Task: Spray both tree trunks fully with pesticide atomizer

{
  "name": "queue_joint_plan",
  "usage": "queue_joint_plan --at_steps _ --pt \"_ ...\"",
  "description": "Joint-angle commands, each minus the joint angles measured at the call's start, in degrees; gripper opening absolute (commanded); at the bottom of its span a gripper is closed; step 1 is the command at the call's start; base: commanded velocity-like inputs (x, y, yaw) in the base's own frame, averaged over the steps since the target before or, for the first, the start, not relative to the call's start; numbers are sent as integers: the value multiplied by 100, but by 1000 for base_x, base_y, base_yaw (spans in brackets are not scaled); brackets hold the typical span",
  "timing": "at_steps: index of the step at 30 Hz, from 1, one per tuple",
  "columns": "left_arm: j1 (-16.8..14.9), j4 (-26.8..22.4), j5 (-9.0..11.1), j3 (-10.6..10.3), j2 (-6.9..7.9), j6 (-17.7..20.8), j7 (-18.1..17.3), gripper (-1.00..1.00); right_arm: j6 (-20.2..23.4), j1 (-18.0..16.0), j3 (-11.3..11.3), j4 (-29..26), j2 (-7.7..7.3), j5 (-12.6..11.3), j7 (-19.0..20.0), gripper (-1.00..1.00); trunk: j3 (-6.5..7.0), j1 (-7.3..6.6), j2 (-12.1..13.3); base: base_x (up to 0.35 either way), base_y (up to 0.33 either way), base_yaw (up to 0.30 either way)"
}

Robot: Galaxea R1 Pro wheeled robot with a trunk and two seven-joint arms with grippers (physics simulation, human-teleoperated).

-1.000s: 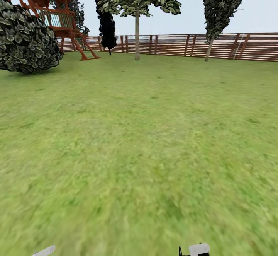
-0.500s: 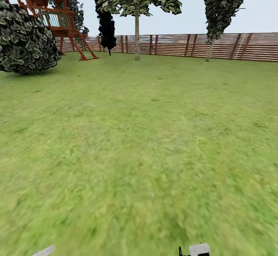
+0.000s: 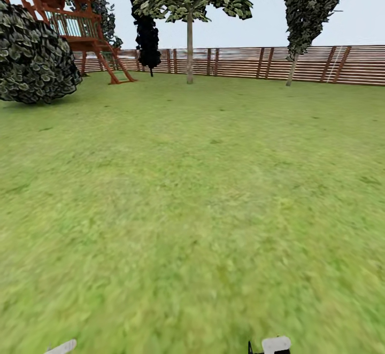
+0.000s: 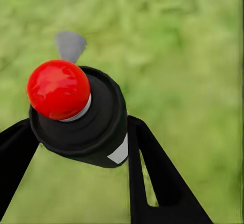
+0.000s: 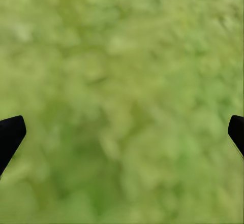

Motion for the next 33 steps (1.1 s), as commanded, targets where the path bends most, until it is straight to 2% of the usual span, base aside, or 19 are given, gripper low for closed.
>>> queue_joint_plan --at_steps 1,33 --pt "-2 0 25 -48 -1 -15 25 -100 -10 -3 -40 5 1 61 -31 100 -5 3 -2 339 0 0" --pt "-2 0 25 -48 -8 -14 24 -100 -11 -3 -40 5 1 61 -31 100 -5 3 -2 339 0 0"
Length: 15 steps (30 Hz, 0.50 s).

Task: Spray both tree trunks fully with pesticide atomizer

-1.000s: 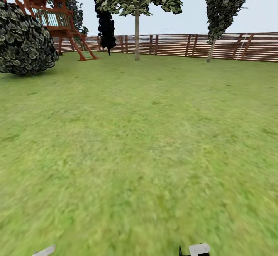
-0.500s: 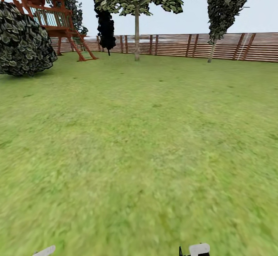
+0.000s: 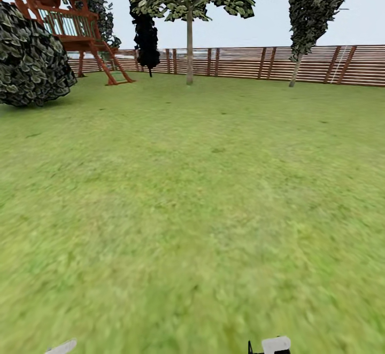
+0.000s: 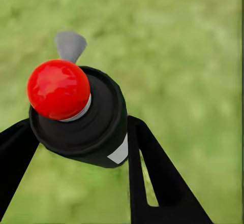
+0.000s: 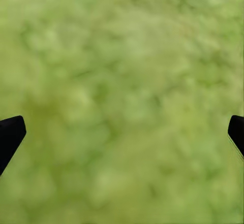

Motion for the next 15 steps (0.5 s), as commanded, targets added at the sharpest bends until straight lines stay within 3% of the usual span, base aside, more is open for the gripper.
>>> queue_joint_plan --at_steps 1,15 --pt "-2 0 25 -48 1 -15 25 -100 -11 -3 -40 5 1 61 -31 100 -5 3 -2 339 0 0" --pt "-2 0 25 -48 1 -16 26 -100 -7 -3 -40 5 1 61 -31 100 -5 3 -2 339 0 0"
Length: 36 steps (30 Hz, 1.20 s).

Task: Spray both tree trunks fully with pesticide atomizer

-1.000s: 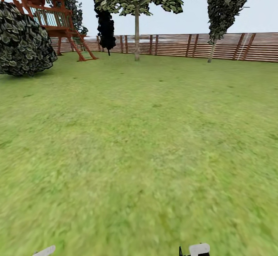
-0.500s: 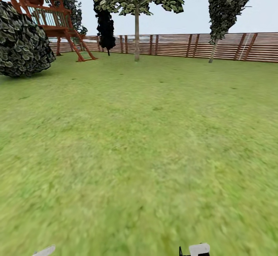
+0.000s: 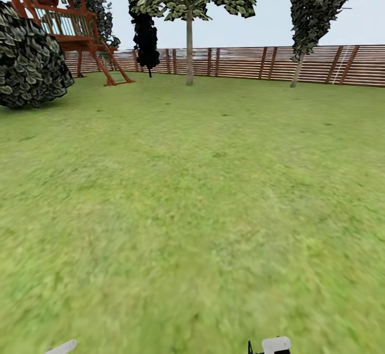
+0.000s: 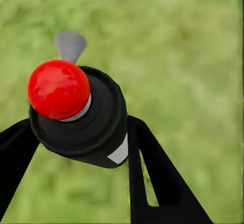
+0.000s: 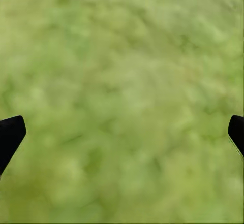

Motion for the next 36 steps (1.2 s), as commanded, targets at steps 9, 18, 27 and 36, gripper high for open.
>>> queue_joint_plan --at_steps 9,18,27,36 --pt "-2 0 25 -48 1 -14 25 -100 -13 -3 -40 5 1 61 -31 100 -5 3 -2 339 0 0" --pt "-2 0 25 -48 1 -12 25 -100 -11 -3 -40 5 1 61 -31 100 -5 3 -2 339 0 0" --pt "-2 0 25 -48 1 -14 25 -100 -14 -3 -40 5 1 61 -31 100 -5 3 -2 339 0 0" --pt "-2 0 25 -48 1 -11 25 -100 -15 -3 -40 5 1 61 -31 100 -5 3 -2 339 0 0"
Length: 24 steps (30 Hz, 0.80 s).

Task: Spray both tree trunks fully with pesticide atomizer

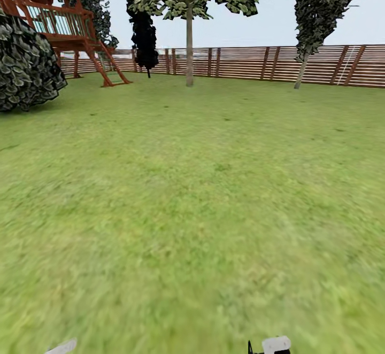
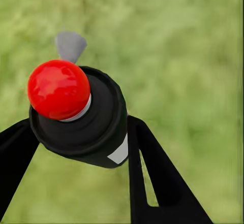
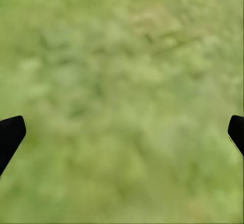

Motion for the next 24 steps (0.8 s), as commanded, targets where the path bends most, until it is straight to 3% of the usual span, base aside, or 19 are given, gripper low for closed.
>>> queue_joint_plan --at_steps 1,24 --pt "-2 0 25 -48 1 -15 25 -100 -10 -3 -40 5 1 61 -31 100 -5 3 -2 339 0 0" --pt "-2 0 25 -48 1 -14 25 -100 -11 -3 -40 5 1 61 -31 100 -5 3 -2 339 0 0"
